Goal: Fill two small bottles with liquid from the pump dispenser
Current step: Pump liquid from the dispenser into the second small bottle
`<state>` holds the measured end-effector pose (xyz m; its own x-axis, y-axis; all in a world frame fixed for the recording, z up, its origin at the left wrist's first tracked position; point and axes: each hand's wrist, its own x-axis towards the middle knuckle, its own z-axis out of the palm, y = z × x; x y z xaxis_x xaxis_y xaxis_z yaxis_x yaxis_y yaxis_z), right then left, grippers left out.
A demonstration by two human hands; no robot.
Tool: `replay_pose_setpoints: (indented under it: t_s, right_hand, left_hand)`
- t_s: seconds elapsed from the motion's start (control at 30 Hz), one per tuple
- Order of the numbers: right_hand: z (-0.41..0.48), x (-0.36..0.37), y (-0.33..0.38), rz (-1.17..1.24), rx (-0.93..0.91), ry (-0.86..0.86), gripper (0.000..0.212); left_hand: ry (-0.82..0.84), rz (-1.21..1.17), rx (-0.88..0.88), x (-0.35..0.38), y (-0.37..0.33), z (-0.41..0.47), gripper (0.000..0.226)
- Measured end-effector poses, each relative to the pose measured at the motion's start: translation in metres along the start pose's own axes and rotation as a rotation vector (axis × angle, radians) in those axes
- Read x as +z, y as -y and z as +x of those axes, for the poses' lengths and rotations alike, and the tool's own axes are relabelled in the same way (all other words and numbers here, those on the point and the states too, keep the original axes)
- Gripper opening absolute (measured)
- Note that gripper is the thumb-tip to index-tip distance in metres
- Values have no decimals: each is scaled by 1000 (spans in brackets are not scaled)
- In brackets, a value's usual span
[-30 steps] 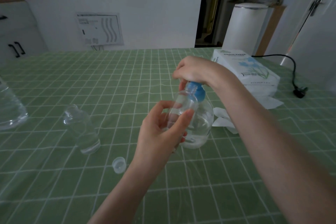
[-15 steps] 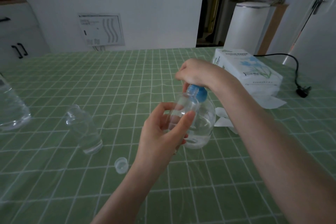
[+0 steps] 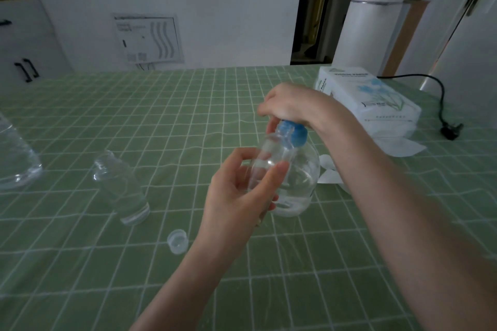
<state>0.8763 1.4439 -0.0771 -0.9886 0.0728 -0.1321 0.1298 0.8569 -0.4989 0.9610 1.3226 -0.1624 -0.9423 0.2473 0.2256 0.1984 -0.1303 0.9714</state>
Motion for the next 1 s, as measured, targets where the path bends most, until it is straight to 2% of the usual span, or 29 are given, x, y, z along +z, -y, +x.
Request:
replay_pose_setpoints:
  t_s: [0.3, 0.7, 1.0]
  right_hand:
    - [0, -5, 4, -21, -26, -96, 31]
    - [-1, 0, -1, 21, 0, -4, 35]
    - [0, -7, 3, 1, -29, -79, 33]
  left_hand:
    - [-21, 16, -2, 1, -2, 2, 29]
    - [-10, 10, -12, 1, -3, 0, 34]
    - [-15, -7, -5, -1, -5, 1, 27]
